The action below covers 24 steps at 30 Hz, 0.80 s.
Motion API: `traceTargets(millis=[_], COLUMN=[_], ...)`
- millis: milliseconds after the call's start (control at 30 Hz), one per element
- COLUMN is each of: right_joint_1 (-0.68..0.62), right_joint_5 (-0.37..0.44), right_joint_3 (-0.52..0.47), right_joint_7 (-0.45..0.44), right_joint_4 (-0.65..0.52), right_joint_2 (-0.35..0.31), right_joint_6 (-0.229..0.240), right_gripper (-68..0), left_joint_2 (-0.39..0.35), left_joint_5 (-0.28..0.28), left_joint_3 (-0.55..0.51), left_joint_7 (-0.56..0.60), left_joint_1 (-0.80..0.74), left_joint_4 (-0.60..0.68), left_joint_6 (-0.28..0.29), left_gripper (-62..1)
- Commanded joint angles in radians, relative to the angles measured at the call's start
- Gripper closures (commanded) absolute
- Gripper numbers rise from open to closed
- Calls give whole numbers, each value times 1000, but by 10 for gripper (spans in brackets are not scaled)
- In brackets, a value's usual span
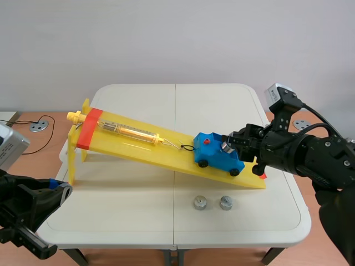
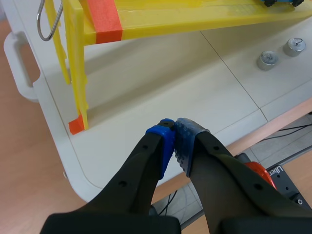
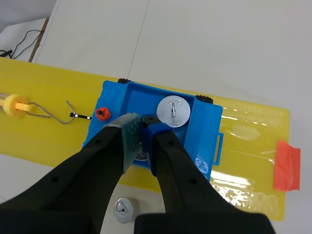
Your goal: Place the four metal weights on the blue cart on the ramp.
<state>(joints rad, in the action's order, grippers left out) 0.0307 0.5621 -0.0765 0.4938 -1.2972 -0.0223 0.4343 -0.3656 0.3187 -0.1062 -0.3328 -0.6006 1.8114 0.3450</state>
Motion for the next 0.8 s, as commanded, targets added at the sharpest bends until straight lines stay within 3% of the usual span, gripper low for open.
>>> traceTargets(millis=[0, 400, 533, 667, 767], right_joint_1=[122, 137, 135, 132, 106], right_joint_5=[47, 16, 17, 47, 74], right_joint_3=[-7, -7, -7, -12, -35], right_joint_7=[-169, -179, -172, -136, -99], right_joint_4=[-47, -6, -6, -13, -56], right_joint_2=[-4, 0, 0, -13, -34], right_joint_6=[62, 76, 77, 140, 173], right_gripper=[-6, -11, -112, -215, -249], left_joint_2=[5, 5, 5, 5, 5], left_joint_5=[51, 51, 51, 51, 51], left_joint_3=[-14, -14, -14, -14, -14], left_joint_7=[97, 97, 97, 97, 97], left_joint_1=[5, 6, 6, 6, 6], left_joint_4=[46, 46, 46, 46, 46], left_joint_6=[24, 24, 24, 24, 24], left_gripper=[-31, -31, -31, -31, -31])
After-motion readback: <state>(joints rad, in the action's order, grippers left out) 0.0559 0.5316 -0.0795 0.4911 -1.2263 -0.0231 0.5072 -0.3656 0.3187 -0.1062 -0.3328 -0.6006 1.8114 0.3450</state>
